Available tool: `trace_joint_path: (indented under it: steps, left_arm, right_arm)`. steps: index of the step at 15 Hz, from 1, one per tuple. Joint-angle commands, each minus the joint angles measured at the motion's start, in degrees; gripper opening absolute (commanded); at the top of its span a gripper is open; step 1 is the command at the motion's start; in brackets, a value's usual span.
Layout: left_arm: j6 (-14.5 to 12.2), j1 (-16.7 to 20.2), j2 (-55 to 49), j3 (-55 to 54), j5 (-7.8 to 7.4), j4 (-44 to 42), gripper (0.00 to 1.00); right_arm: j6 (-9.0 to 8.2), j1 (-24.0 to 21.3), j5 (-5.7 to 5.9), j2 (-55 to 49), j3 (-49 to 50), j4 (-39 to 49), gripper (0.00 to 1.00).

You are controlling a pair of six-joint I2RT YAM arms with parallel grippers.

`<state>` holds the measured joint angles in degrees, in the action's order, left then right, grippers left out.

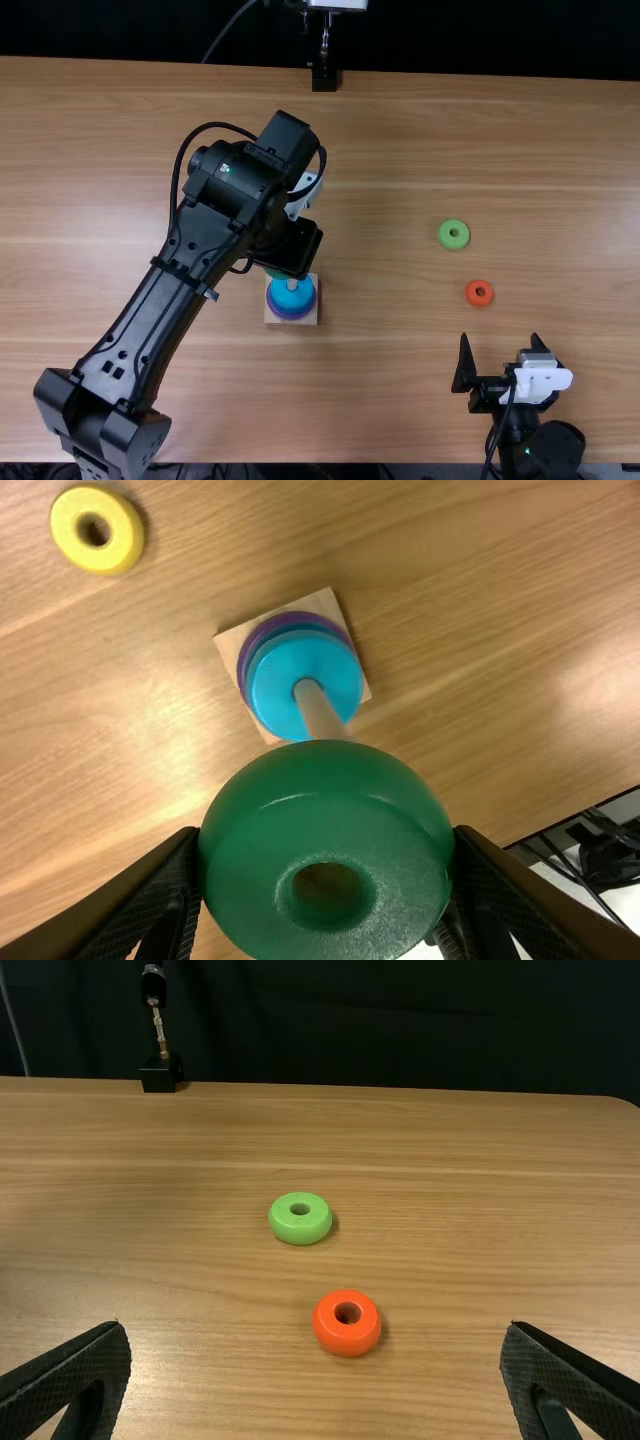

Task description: Build the Hanoi tower: stack the rings onto the peg from bottom to top in this color order: purple, dark blue, light blue, dark green, light green, yellow, orange.

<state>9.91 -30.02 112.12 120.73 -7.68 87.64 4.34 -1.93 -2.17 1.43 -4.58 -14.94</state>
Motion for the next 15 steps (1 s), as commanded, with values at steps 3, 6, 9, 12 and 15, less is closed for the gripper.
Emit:
trace_joint_path:
  steps: [3, 6, 9, 12, 15]
  left_arm:
    - [0.42, -1.44, 3.20, 2.41, -0.12, -0.41, 0.04]
    - [0.42, -2.06, 3.37, 2.32, -0.12, -0.83, 0.04]
    - [0.21, -2.06, 3.64, 1.88, -0.12, -0.83, 0.17]
    - [0.11, -1.88, 3.64, 1.53, -0.02, -0.62, 1.00]
    - [0.11, -1.27, 3.20, 0.56, -0.02, 0.01, 1.00]
  right_arm:
    - [-0.33, -0.70, -0.88, -1.43, 3.88, -4.53, 1.00]
    - [-0.33, -0.70, -0.78, -1.43, 3.88, -4.53, 1.00]
    - [-0.33, -0.70, -0.78, -1.43, 3.88, -4.53, 1.00]
    - [-0.33, -0.70, -0.78, -1.43, 3.88, -4.53, 1.00]
    - [-0.33, -0.70, -0.78, -1.43, 3.88, -4.53, 1.00]
